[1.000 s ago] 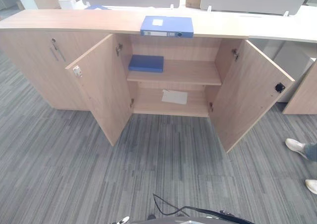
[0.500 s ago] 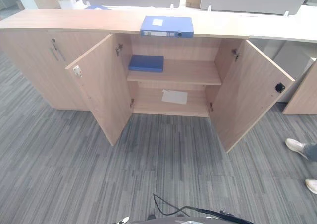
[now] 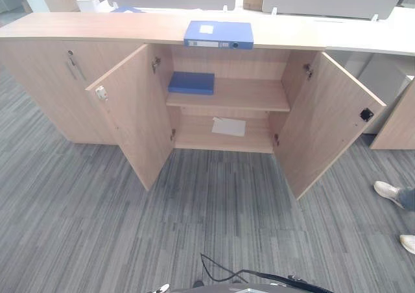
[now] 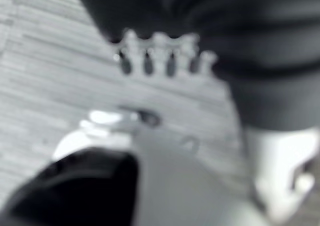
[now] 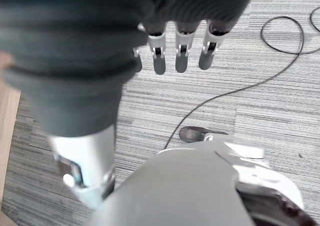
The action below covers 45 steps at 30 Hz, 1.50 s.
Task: Put the empty folder in the office cabinet
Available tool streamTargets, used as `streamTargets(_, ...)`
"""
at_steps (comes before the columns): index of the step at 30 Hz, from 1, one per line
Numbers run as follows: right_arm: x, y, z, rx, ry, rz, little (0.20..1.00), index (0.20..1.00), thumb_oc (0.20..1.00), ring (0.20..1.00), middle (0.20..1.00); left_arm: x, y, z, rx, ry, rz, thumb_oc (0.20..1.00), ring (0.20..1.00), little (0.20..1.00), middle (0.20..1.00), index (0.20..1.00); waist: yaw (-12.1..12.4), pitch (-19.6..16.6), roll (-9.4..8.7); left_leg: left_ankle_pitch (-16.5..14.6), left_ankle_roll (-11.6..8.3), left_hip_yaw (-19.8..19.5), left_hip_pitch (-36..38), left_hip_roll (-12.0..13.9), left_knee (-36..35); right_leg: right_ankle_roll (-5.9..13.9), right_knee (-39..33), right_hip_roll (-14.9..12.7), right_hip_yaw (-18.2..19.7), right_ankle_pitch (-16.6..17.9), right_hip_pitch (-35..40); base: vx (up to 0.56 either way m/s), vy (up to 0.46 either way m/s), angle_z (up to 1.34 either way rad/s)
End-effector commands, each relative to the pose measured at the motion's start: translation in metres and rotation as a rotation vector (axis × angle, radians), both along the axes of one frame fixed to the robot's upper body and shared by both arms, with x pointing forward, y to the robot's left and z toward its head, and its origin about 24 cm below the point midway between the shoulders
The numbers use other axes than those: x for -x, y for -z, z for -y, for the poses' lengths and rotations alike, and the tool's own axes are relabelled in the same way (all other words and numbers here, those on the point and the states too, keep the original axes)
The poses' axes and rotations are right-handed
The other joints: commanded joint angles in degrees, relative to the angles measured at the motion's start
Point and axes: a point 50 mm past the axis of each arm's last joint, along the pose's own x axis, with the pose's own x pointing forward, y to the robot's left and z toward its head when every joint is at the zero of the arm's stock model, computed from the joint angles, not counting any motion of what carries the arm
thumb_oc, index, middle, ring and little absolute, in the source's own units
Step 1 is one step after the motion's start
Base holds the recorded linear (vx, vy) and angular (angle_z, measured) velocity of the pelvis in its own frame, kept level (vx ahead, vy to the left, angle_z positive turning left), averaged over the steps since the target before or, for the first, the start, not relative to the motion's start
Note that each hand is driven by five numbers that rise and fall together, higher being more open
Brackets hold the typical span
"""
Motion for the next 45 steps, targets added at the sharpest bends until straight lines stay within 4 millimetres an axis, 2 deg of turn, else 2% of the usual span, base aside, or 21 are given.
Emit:
streamTargets(1,-0.012,-0.003,0.010,0.032,0.000,0.026,1.000,1.000,1.000,1.000,1.000,-0.006,0.001,0.005,0.019,-0.052,-0.004,1.000,1.000,1.000,1.000,1.000,-0.4,1.1,0.49,-7.3,0.30,2.6,0.0,-1.6,-0.1,2.06,0.0,0.7,-2.7,-2.7,1.4,0.00,0.000,0.00)
streamTargets(19,-0.014,-0.004,0.009,0.027,0.005,0.046,1.000,1.000,1.000,1.000,1.000,-0.007,0.001,0.004,0.006,-0.047,-0.007,1.000,1.000,1.000,1.000,1.000,-0.5,1.6,0.51,-7.1,0.13,3.0,-0.1,-1.3,-0.1,1.90,0.2,0.8,-3.0,-2.9,1.3,0.00,-0.009,0.00)
streamTargets(24,-0.019,-0.006,0.014,0.036,0.038,0.068,1.000,1.000,1.000,1.000,1.000,-0.010,0.000,0.001,-0.003,-0.052,-0.003,1.000,1.000,1.000,1.000,1.000,-0.7,2.7,0.61,-6.7,0.12,3.2,0.4,-0.8,0.2,1.01,1.6,1.2,-3.1,-4.0,0.8,0.02,-0.062,0.01)
streamTargets(26,-0.021,-0.007,0.017,0.040,0.024,0.075,1.000,1.000,1.000,1.000,1.000,-0.011,0.000,0.001,-0.001,-0.063,-0.003,1.000,1.000,1.000,1.000,1.000,-0.8,3.4,0.07,-8.2,0.26,4.7,-0.9,-0.7,4.9,0.49,2.3,0.7,-3.6,-4.2,0.3,0.00,-0.037,0.00)
streamTargets(27,-0.021,-0.007,0.017,0.040,0.024,0.075,1.000,1.000,1.000,1.000,1.000,-0.011,0.000,0.001,-0.001,-0.063,-0.003,1.000,1.000,1.000,1.000,1.000,-0.8,3.4,0.07,-8.2,0.26,4.7,-0.9,-0.7,4.9,0.49,2.3,0.7,-3.6,-4.2,0.3,-0.04,-0.062,0.01)
streamTargets(28,-0.025,-0.008,0.019,0.053,0.013,0.084,1.000,1.000,1.000,1.000,1.000,-0.014,0.000,0.000,-0.003,-0.067,0.003,1.000,1.000,1.000,1.000,1.000,-0.4,4.7,-0.81,-10.1,0.48,5.5,-5.1,-1.2,12.8,-0.29,3.5,-0.1,-4.0,-4.1,-0.5,-0.08,-0.095,0.04)
streamTargets(29,-0.029,-0.010,0.023,0.064,0.029,0.096,1.000,1.000,1.000,1.000,1.000,-0.019,-0.001,-0.001,-0.001,-0.063,0.013,1.000,1.000,1.000,1.000,1.000,0.4,6.6,-1.41,-8.7,-0.53,6.1,-11.1,-0.6,20.2,-0.97,4.6,-0.3,-4.1,-3.8,-0.6,-0.08,-0.100,0.00)
streamTargets(30,-0.029,-0.010,0.023,0.065,0.032,0.097,1.000,1.000,1.000,1.000,1.000,-0.019,-0.001,-0.001,-0.001,-0.061,0.013,1.000,1.000,1.000,1.000,1.000,0.5,6.8,-1.40,-8.4,-0.69,6.1,-11.7,-0.5,20.8,-1.04,4.7,-0.2,-4.1,-3.9,-0.6,0.01,-0.058,-0.08)
streamTargets(31,-0.030,-0.011,0.027,0.068,0.031,0.105,1.000,1.000,1.000,1.000,1.000,-0.017,-0.001,-0.001,0.004,-0.051,0.010,1.000,1.000,1.000,1.000,1.000,1.0,8.0,-0.61,-5.3,-2.27,7.6,-14.7,0.9,19.1,-1.17,5.3,0.5,-3.9,-4.7,0.1,0.09,0.001,0.02)
streamTargets(33,-0.031,-0.012,0.030,0.069,0.023,0.107,1.000,1.000,1.000,1.000,1.000,-0.014,-0.001,-0.001,0.007,-0.051,0.004,1.000,1.000,1.000,1.000,1.000,1.4,8.4,0.00,-3.4,-3.06,8.5,-15.8,1.8,16.5,-1.22,5.5,1.0,-3.6,-5.6,0.9,0.18,0.022,0.13)
streamTargets(36,-0.026,-0.011,0.035,0.076,0.032,0.088,1.000,1.000,1.000,1.000,1.000,-0.008,0.000,-0.003,0.010,-0.046,-0.010,1.000,1.000,1.000,1.000,1.000,2.5,8.7,1.23,3.6,-5.10,9.4,-18.3,4.2,8.5,-1.89,4.6,2.5,-2.5,-6.9,3.9,0.29,0.048,0.09)
streamTargets(38,-0.022,-0.011,0.039,0.078,0.038,0.083,1.000,1.000,1.000,1.000,1.000,-0.006,0.000,-0.002,0.012,-0.031,-0.013,1.000,1.000,1.000,1.000,1.000,2.8,8.9,1.56,6.6,-6.35,10.3,-19.9,5.6,5.2,-2.14,4.1,2.8,-1.5,-7.5,5.9,0.33,0.092,0.09)
streamTargets(41,-0.016,-0.011,0.042,0.084,0.038,0.086,1.000,1.000,1.000,1.000,1.000,-0.005,0.000,-0.001,0.022,-0.029,-0.008,1.000,1.000,1.000,1.000,1.000,2.8,8.8,1.93,8.1,-7.43,11.3,-22.0,7.1,3.0,-1.99,4.6,2.6,0.3,-9.2,8.5,0.38,0.137,-0.18)
streamTargets(45,-0.018,-0.012,0.041,0.093,0.013,0.118,1.000,1.000,1.000,1.000,1.000,-0.004,0.000,-0.006,0.010,-0.052,-0.009,1.000,1.000,1.000,1.000,1.000,3.1,8.0,1.43,5.9,-6.34,11.6,-20.8,7.0,3.6,-0.99,5.2,1.1,2.6,-11.3,10.9,0.36,0.150,-0.54)
